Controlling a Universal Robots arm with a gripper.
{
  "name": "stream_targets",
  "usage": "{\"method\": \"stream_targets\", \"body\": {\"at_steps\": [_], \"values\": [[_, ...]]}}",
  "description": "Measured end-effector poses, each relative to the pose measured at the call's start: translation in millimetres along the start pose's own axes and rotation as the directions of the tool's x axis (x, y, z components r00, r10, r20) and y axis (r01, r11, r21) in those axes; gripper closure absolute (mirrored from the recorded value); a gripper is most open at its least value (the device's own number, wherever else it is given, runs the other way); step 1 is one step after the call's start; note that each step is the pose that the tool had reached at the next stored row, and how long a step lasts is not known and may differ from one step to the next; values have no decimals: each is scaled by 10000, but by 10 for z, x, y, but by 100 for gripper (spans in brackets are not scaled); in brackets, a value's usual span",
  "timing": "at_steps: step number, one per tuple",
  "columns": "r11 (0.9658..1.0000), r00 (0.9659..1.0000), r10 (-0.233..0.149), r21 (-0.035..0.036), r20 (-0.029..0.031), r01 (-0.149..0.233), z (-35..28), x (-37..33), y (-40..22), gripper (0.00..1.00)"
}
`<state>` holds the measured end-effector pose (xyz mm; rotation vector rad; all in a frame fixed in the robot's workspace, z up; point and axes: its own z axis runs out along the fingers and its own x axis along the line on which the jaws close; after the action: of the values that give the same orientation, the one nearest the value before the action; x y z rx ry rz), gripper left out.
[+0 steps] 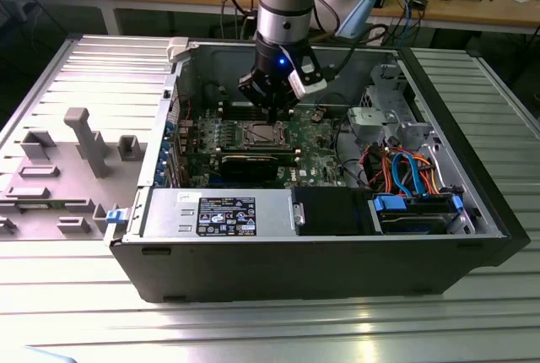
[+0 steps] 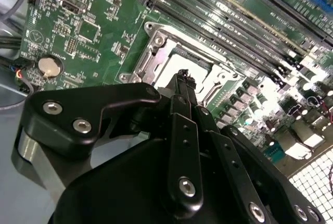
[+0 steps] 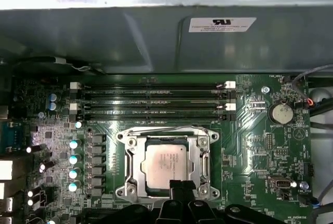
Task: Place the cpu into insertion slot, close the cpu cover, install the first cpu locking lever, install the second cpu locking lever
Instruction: 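Install the second cpu locking lever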
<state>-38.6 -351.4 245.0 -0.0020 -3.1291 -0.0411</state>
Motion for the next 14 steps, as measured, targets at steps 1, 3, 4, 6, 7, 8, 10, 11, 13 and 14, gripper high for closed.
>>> {"method": "stream_targets", "body": {"at_steps": [1, 3, 4, 6, 7, 8, 10, 11, 13, 14], "values": [[10000, 10000, 0, 2, 18, 0, -1, 8, -1, 89], [10000, 9999, -4, 5, 117, 4, 0, 22, -2, 89], [10000, 9999, -5, 6, 166, 5, 0, 30, -4, 89], [10000, 9998, -8, 6, 189, 8, 1, 48, -43, 89], [10000, 9998, -8, 7, 188, 8, 1, 51, -67, 89], [10000, 9998, -7, 7, 188, 7, 1, 53, -82, 89], [10000, 9998, -9, 7, 188, 8, 4, 61, -148, 89], [10000, 9998, -14, 7, 188, 14, 7, 67, -173, 89], [10000, 9998, -35, 7, 188, 35, 10, 84, -202, 89], [10000, 9998, -46, 8, 188, 46, 10, 97, -206, 89]]}}
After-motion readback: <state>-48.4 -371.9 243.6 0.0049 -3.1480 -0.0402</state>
